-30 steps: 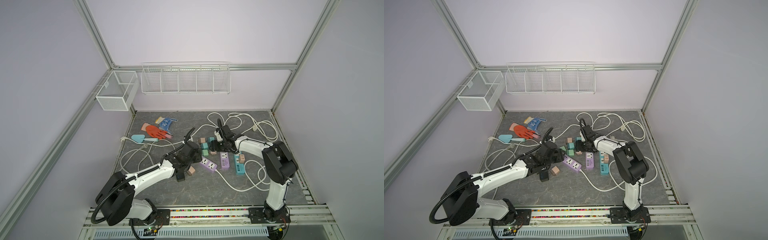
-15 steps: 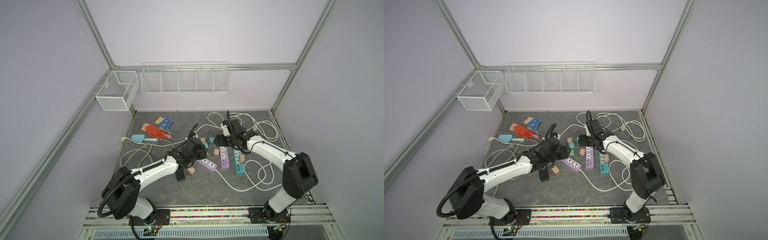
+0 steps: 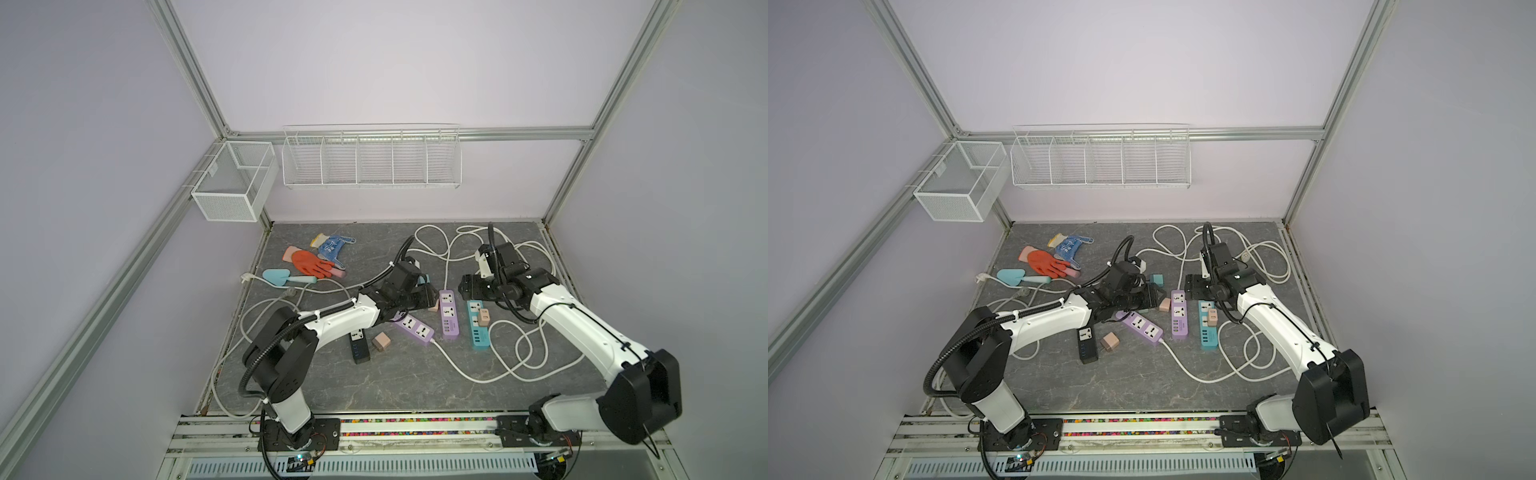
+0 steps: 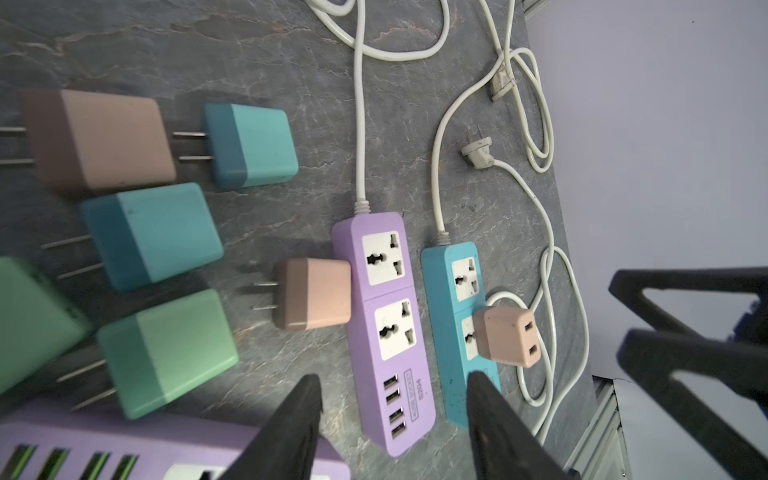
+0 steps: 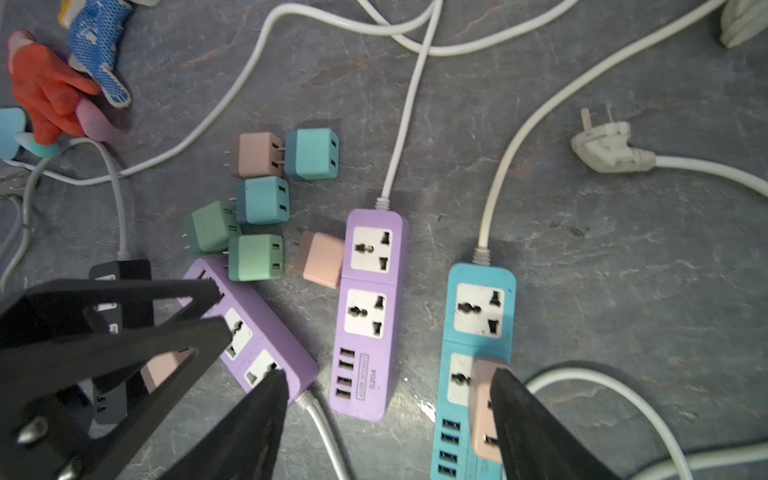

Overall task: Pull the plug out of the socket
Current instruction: 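Lower the pink adapter beside the loose adapters and open the right gripper, then move the right gripper onto the remaining pink adapter while the left grips the teal strip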

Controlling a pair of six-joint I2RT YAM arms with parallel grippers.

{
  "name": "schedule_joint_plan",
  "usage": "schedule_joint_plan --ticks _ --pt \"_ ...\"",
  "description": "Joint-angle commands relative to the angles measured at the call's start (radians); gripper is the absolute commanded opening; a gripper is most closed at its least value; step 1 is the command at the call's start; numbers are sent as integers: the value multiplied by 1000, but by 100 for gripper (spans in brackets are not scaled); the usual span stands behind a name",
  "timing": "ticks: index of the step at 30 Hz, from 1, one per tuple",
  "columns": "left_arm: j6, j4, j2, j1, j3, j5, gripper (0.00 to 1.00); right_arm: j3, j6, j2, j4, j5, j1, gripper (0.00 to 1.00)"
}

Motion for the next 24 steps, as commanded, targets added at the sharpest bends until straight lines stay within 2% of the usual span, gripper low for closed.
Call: schedule_joint_plan --ticks 1,6,14,21,24 --pt "-16 -3 59 -30 74 64 57 -56 -9 -28 -91 51 -8 80" --pt "-20 -20 157 -77 169 89 57 -123 19 -60 -88 62 -9 80" --pt "-54 -38 287 -109 278 120 49 -199 75 -109 -94 121 -25 78" --pt "-58 -43 379 -124 361 139 45 -265 56 -107 -3 41 -53 73" --pt "-55 -55 409 -130 390 136 44 -273 56 -86 9 53 -65 71"
